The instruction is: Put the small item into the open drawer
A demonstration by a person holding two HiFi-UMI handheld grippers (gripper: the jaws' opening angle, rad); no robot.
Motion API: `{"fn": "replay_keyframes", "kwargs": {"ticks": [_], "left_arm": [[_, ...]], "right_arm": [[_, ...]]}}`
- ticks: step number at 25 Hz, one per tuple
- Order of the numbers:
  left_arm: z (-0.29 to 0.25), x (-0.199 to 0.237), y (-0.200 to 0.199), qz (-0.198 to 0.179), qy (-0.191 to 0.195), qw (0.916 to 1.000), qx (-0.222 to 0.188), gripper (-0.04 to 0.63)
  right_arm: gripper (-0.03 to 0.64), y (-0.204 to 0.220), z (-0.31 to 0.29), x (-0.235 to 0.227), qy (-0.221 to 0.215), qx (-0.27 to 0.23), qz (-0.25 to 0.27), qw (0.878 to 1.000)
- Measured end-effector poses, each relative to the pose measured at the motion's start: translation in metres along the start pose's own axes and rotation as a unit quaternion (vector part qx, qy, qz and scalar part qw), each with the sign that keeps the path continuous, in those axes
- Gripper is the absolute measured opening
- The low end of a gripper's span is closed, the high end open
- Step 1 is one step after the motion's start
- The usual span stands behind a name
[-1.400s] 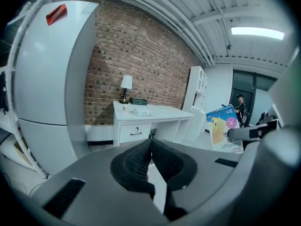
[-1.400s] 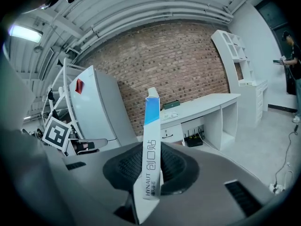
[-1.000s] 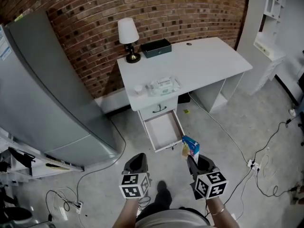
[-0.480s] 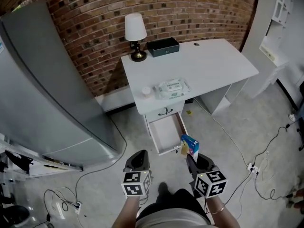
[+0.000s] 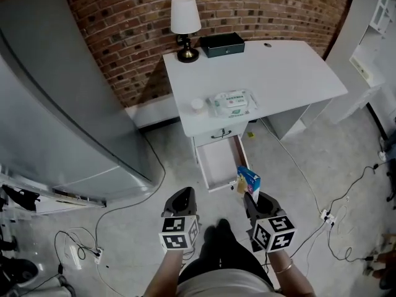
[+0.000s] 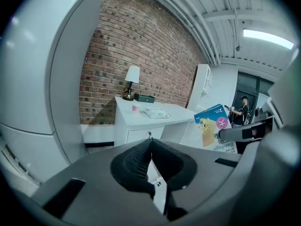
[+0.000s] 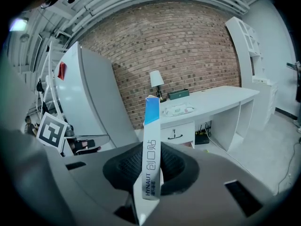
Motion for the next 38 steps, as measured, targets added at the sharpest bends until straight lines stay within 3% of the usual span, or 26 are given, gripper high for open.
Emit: {"fn": "replay_keyframes", "kwargs": {"ticks": [16,38], "left_arm": [[-0.055,0.028,0.036,0.013,-0.041,0.9989,0.02,0.021],[-0.158,0.115,0.166,0.042,-0.099,0.9932,0.044,0.021]], "right_arm": [[0.08,0.043,-0.076,-0.036,-0.022,0.04,0.004,0.999],[0.08,0.195,-0.243,-0.067,-0.061,0.106,0.006,0.992]]}}
Point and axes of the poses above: the fingertips, and each gripper's own axes: z backward along the fingers, x to its left, y out of its underside, the point moved 2 cm from there along z, backward along the fingers, and after that the axes turned 13 degrees about z, right-handed, at the moved point
